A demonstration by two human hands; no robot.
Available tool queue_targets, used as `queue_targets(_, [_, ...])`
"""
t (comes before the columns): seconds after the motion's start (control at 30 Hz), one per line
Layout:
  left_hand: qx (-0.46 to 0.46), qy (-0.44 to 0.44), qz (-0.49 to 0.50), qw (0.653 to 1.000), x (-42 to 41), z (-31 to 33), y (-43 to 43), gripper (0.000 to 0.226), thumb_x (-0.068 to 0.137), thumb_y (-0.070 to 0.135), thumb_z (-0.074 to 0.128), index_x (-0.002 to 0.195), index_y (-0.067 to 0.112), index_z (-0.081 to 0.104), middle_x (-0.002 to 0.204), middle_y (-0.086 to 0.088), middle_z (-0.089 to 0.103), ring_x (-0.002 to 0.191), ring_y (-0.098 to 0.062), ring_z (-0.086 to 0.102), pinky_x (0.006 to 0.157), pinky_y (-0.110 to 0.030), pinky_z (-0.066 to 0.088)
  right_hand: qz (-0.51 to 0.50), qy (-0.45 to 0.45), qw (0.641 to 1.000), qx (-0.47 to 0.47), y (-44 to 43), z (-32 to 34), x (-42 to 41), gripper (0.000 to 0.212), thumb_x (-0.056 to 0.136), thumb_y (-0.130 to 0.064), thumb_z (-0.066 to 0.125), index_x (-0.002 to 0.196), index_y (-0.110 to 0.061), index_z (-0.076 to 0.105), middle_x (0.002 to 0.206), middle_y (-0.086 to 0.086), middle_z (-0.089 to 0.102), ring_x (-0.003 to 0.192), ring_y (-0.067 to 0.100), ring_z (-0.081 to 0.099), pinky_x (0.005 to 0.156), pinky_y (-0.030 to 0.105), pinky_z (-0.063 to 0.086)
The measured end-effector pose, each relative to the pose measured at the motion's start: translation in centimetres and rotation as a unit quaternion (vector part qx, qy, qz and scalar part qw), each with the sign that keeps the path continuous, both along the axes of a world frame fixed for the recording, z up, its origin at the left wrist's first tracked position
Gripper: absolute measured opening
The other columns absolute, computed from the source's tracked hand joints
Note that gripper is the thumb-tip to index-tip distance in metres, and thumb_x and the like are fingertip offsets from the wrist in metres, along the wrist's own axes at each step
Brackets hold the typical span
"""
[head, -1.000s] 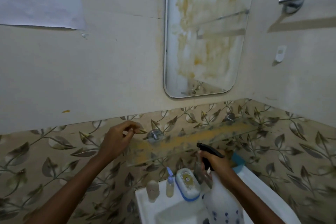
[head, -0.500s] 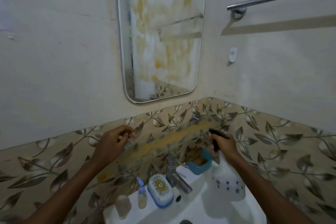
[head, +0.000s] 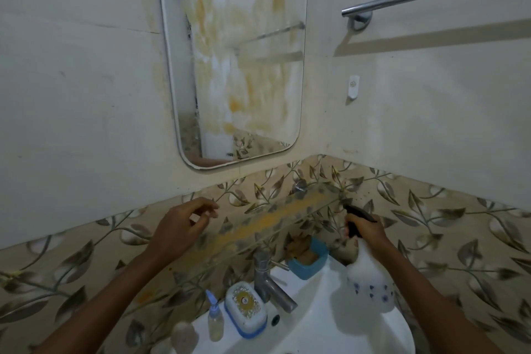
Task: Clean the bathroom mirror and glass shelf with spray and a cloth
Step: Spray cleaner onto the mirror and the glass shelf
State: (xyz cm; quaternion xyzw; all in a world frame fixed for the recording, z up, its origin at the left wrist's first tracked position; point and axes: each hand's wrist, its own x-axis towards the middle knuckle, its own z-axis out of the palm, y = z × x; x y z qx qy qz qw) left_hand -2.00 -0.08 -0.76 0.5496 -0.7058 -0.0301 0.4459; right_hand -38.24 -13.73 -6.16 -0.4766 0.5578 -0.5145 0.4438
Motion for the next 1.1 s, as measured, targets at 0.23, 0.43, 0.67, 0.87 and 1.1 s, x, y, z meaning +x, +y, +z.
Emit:
queue_targets(0.23, [0.047,-0.126,-0.151,0.979,-10.1,0.1,-1.6,0.037,0.090,0.027,0.056,0.126,0.030,0.051,0.123,0.018,0.046,0.111,0.000,0.046,0.092,-0.023,0.041,0.277,0.072,0.958,-0.016,6.3,-0.1,0.9,0.035,0.074,-0.017,0.067,0.109,-0.009,0.066,0.101,0.011,0.073,0.088,0.021,0.067,0.061,0.025,0.049])
queue_targets(0.43, [0.075,-0.308,-0.161,0.935,-16.5,-1.3,-3.3,0.037,0.087,0.042,0.056,0.121,0.028,0.055,0.118,0.003,0.058,0.112,-0.015,0.047,0.090,-0.032,0.022,0.349,0.070,0.934,-0.032,9.1,-0.3,2.6,0.038,0.075,0.004,0.070,0.104,-0.020,0.067,0.090,0.006,0.070,0.071,0.016,0.065,0.064,0.029,0.053])
queue_targets(0.67, [0.047,-0.343,-0.197,0.917,-16.6,-1.4,-4.8,0.024,0.086,0.037,0.058,0.095,0.014,0.062,0.091,-0.002,0.064,0.083,-0.019,0.051,0.087,-0.031,0.025,0.343,0.034,0.937,-0.058,9.2,-1.5,2.9,0.045,0.073,0.001,0.072,0.114,-0.012,0.059,0.093,0.009,0.070,0.078,0.025,0.065,0.070,0.037,0.054])
queue_targets(0.87, [0.006,-0.375,-0.186,0.908,-17.8,-1.6,-6.2,0.021,0.084,0.032,0.059,0.096,0.016,0.065,0.094,-0.002,0.066,0.087,-0.020,0.056,0.091,-0.037,0.032,0.221,0.053,0.970,-0.090,8.2,-3.0,0.5,0.031,0.066,-0.003,0.080,0.096,0.001,0.071,0.087,0.013,0.075,0.084,0.022,0.070,0.073,0.027,0.056])
queue_targets(1.1, [-0.007,-0.285,-0.172,0.943,-17.0,0.1,-7.5,0.026,0.087,0.024,0.058,0.112,0.020,0.063,0.115,0.002,0.064,0.109,-0.016,0.052,0.086,-0.029,0.027,0.124,0.097,0.982,-0.106,4.0,-5.8,1.3,0.020,0.069,0.007,0.072,0.082,-0.009,0.070,0.080,0.012,0.068,0.074,0.020,0.062,0.066,0.024,0.050])
